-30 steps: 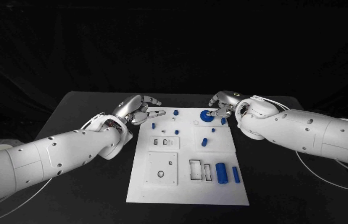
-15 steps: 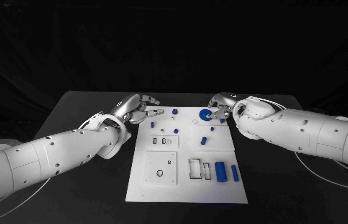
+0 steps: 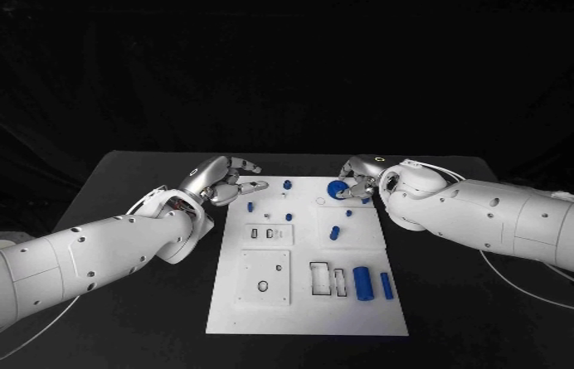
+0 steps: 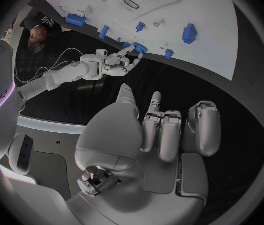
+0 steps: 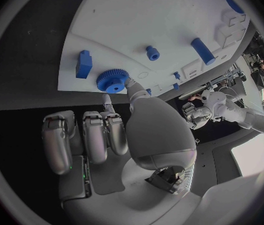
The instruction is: Assemble the parts on the task board
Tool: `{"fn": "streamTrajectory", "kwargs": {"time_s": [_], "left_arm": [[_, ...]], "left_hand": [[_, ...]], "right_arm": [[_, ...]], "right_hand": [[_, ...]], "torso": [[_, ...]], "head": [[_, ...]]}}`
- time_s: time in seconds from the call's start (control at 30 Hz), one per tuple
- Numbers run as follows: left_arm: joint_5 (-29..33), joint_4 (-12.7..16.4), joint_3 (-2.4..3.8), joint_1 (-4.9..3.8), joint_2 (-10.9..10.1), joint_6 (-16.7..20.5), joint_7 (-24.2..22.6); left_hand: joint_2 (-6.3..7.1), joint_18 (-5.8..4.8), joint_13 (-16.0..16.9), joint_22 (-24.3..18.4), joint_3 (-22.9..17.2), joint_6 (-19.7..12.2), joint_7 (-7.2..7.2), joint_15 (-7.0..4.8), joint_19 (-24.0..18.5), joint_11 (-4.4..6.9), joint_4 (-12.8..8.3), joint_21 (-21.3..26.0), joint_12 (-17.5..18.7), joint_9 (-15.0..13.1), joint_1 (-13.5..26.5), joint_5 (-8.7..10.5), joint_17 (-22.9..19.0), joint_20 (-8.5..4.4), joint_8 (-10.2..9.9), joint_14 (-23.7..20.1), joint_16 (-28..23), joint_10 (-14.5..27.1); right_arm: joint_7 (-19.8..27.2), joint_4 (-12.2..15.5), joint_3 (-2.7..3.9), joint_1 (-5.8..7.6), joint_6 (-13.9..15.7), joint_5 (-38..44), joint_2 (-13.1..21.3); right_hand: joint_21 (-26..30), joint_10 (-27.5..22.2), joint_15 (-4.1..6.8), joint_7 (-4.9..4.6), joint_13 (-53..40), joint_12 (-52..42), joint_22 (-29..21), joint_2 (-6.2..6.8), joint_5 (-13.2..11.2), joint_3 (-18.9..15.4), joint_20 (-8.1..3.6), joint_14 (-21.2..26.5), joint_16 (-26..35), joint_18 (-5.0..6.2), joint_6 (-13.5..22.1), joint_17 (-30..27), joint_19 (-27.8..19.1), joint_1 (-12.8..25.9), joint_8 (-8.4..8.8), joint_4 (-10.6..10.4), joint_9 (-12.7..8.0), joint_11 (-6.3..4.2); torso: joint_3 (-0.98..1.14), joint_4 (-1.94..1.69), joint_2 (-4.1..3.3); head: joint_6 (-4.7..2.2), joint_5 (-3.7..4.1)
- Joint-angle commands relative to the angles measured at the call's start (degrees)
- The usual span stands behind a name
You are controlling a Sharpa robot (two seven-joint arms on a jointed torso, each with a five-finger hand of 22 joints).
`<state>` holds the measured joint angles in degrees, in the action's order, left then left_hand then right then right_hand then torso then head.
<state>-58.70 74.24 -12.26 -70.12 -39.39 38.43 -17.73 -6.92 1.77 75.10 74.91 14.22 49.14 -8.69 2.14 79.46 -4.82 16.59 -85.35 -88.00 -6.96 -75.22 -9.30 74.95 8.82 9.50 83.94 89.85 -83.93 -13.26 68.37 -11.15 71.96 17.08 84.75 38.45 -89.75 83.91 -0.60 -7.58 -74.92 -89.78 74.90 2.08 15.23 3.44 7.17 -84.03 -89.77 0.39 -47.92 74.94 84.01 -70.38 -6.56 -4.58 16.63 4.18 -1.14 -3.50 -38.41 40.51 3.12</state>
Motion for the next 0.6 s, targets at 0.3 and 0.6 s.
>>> {"fn": "streamTrajectory", "kwargs": {"time_s": [0.3, 0.6], "left_arm": [[-0.2, 0.3, 0.04, -0.04, 0.1, 0.0, -0.5], [-0.2, 0.3, 0.04, -0.04, 0.2, -0.1, -0.5]], "left_hand": [[-0.03, 0.67, 10.0, 6.5, 0.5, -0.2, 0.04, 0.14, -0.2, 0.11, 0.0, 0.2, 0.2, -0.1, -0.6, -0.40, 15.0, 0.05, 0.2, 6.1, 0.1, -3.3], [-0.03, 0.67, 10.0, 6.5, 0.5, -0.2, 0.04, 0.14, -0.2, 0.11, 0.0, 0.2, 0.2, -0.1, -0.6, -0.40, 15.0, 0.05, 0.2, 6.1, 0.1, -3.3]], "right_arm": [[-1.2, -0.5, 0.01, -0.13, -1.8, 0.7, -0.8], [-2.2, -1.2, 0.01, -0.21, -2.6, 0.9, -1.5]], "right_hand": [[-0.2, 6.1, 0.48, 0.41, -15.1, -0.2, 15.1, 0.64, 4.8, 2.0, -0.61, -6.0, -0.2, -0.39, -1.2, 15.1, 6.0, 0.3, 0.05, 0.4, 0.7, -0.36], [-0.2, 6.1, 0.43, 0.29, -15.1, -0.2, 15.1, 0.39, 5.5, 2.7, -0.60, -6.0, -0.2, -0.39, -1.7, 15.1, 6.0, 0.5, -0.07, 0.5, 0.9, -0.27]], "torso": [[0.01, 0.04, 0.02], [-0.01, -0.04, -0.01]], "head": [[0.41, -0.30], [0.38, -0.21]]}}
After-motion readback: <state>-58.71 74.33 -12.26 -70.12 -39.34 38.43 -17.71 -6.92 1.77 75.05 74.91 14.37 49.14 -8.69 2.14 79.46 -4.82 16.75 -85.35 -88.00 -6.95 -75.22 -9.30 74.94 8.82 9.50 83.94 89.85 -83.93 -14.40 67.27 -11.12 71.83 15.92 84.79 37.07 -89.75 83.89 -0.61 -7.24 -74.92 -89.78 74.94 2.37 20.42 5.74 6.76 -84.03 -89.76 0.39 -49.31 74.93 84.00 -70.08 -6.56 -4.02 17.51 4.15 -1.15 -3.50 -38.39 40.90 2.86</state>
